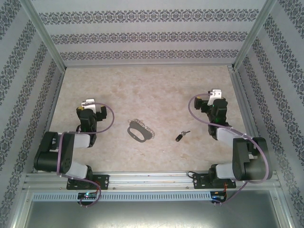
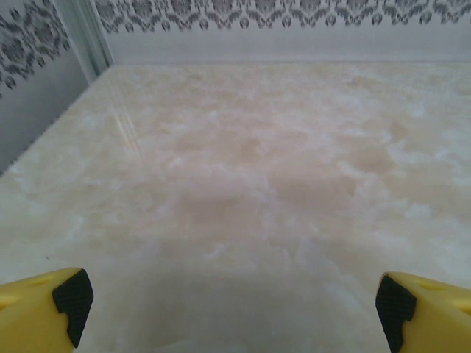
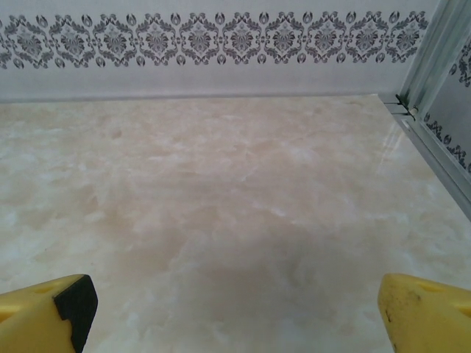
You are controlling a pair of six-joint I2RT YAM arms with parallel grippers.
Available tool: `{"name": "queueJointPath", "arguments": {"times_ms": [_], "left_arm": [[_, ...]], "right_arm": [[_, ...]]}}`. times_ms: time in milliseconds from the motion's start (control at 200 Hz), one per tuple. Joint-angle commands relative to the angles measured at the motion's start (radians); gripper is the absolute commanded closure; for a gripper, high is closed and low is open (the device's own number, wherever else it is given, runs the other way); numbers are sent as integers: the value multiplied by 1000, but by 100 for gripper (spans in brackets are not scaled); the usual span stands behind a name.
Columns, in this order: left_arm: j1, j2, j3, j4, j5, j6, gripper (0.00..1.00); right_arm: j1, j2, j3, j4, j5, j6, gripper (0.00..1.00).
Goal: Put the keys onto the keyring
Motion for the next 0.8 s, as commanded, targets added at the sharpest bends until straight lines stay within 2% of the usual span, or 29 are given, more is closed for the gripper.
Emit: {"name": "queueJointPath", "arguments": {"times_ms": [0, 100, 215, 420, 550, 794], "left_arm": [[-15, -82, 51, -130, -20, 0, 0], [-15, -139, 65, -189, -26, -24, 0], [-16, -206, 105, -318, -24, -81, 0], [-18, -248, 252, -544, 14, -201, 0], [-20, -239, 344, -677, 63, -281, 0], [-38, -250, 405, -764, 126, -353, 0]], "right_arm": [[1, -25, 137, -270, -17, 105, 2], [-12, -29, 215, -375, -10, 255, 2], [-83, -39, 209, -363, -156, 387, 2], [-89, -70, 132, -282, -289, 433, 2], [-56, -118, 76, -264, -322, 450, 3], [70, -216, 44, -375, -297, 438, 7]]}}
